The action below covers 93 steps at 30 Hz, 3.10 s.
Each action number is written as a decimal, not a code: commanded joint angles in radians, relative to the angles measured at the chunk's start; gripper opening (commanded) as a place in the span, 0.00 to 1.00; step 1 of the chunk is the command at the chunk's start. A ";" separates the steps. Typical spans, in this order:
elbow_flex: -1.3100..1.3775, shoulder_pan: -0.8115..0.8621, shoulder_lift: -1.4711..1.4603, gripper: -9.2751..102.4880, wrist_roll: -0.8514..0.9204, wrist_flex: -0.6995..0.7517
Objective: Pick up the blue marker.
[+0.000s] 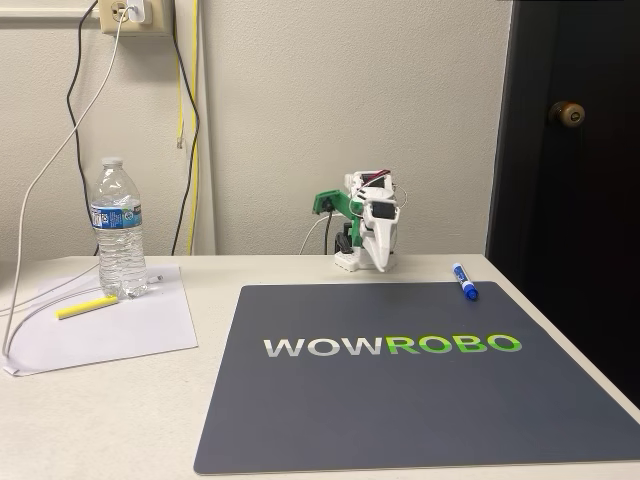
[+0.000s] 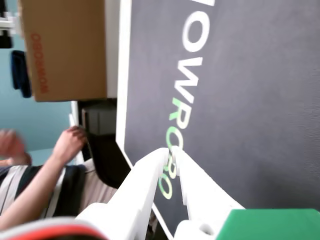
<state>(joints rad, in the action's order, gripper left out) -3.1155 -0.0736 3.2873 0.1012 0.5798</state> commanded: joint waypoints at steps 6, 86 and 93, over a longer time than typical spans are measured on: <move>0.187 0.000 -0.156 0.08 0.005 -0.057; 1.344 -0.851 -1.180 0.08 0.557 1.065; 1.296 -0.920 -1.178 0.08 0.495 1.045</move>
<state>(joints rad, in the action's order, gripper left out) -1.8239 -0.9787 2.1046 0.6121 1.6337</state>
